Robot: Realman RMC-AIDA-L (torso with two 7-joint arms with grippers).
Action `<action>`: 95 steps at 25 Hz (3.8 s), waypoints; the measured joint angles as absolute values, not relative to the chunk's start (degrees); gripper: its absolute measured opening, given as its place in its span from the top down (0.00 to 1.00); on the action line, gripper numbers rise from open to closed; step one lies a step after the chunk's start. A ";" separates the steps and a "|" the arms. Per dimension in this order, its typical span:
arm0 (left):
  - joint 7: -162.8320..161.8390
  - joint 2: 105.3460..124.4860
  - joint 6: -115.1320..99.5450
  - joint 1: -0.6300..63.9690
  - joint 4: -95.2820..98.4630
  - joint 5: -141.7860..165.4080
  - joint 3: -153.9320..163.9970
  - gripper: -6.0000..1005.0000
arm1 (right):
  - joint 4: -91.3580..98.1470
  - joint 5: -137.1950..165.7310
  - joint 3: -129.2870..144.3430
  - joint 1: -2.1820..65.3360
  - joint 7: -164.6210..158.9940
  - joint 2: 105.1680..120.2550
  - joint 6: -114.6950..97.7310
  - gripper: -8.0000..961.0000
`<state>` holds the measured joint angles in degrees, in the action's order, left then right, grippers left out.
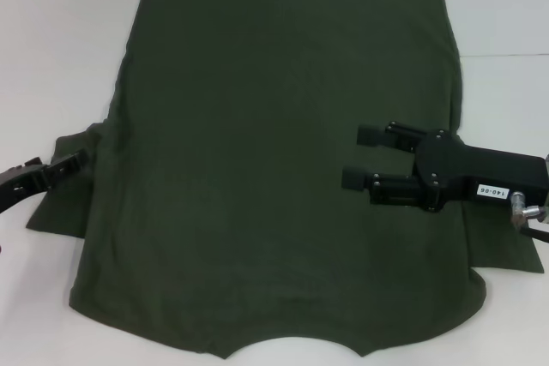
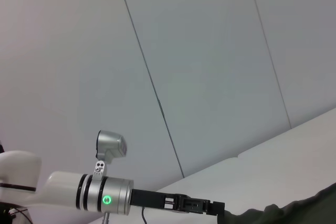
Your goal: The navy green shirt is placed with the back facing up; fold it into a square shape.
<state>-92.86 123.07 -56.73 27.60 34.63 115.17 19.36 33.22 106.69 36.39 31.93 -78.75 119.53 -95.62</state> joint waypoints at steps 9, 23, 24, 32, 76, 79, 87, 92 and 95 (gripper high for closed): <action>-89.61 123.12 -53.27 28.53 32.09 115.12 19.52 0.08 | 33.22 106.63 36.39 31.96 -78.93 119.52 -95.04 0.04; -89.15 123.23 -53.74 28.43 31.83 115.64 19.60 0.08 | 33.22 106.60 36.39 32.58 -79.45 119.53 -94.39 0.04; -89.15 123.23 -53.76 28.40 31.89 115.64 19.60 0.08 | 33.22 106.60 36.39 32.60 -79.45 119.53 -94.34 0.04; -89.29 123.23 -53.81 28.22 32.06 115.74 19.60 0.09 | 33.22 106.61 36.42 32.95 -79.45 119.53 -93.38 0.04; -91.00 122.84 -52.09 28.75 33.83 117.98 19.69 1.00 | 33.22 105.72 36.38 33.30 -79.12 119.52 -92.90 0.04; -91.90 122.86 -52.24 28.30 35.07 118.42 19.69 1.00 | 32.95 105.72 36.36 33.31 -79.04 119.52 -92.90 0.04; -92.51 122.64 -52.26 28.00 36.49 118.54 19.69 1.00 | 32.67 105.64 36.29 33.23 -78.90 119.53 -92.90 0.04; -92.63 122.46 -51.97 27.97 37.35 118.67 19.65 1.00 | 32.67 105.29 36.30 33.26 -78.91 119.52 -92.90 0.04; -92.68 122.15 -51.89 27.95 37.84 118.73 19.45 1.00 | 32.68 105.20 36.30 33.28 -78.96 119.53 -92.90 0.04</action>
<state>-92.68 122.15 -51.89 27.95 37.84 118.73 19.45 32.68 105.20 36.30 33.28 -78.96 119.53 -92.90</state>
